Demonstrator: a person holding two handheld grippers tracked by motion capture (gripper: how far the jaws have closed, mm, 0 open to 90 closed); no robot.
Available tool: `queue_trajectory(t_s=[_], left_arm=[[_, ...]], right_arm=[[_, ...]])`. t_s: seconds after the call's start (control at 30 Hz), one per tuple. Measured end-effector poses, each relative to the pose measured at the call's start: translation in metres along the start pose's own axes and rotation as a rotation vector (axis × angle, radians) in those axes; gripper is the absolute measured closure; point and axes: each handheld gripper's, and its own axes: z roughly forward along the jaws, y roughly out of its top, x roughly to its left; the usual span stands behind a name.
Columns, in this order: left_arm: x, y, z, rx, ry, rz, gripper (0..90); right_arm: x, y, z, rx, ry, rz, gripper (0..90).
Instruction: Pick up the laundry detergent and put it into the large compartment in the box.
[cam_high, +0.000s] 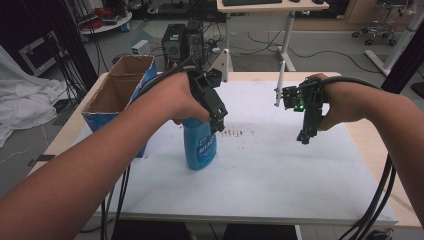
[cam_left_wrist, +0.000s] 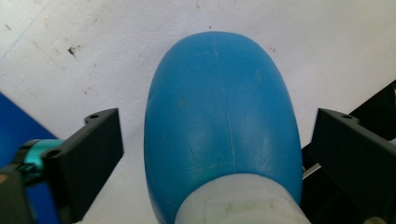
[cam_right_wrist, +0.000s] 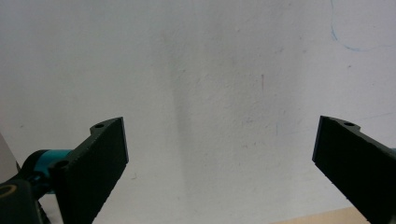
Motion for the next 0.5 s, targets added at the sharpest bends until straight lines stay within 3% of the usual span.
queue_trajectory(t_s=[0.5], left_arm=[[0.0029, -0.0006, 0.0019, -0.001, 0.015, -0.006, 9.7]], right_arm=[[0.0004, 0.0028, 0.0011, 0.003, 0.001, 0.003, 2.4]])
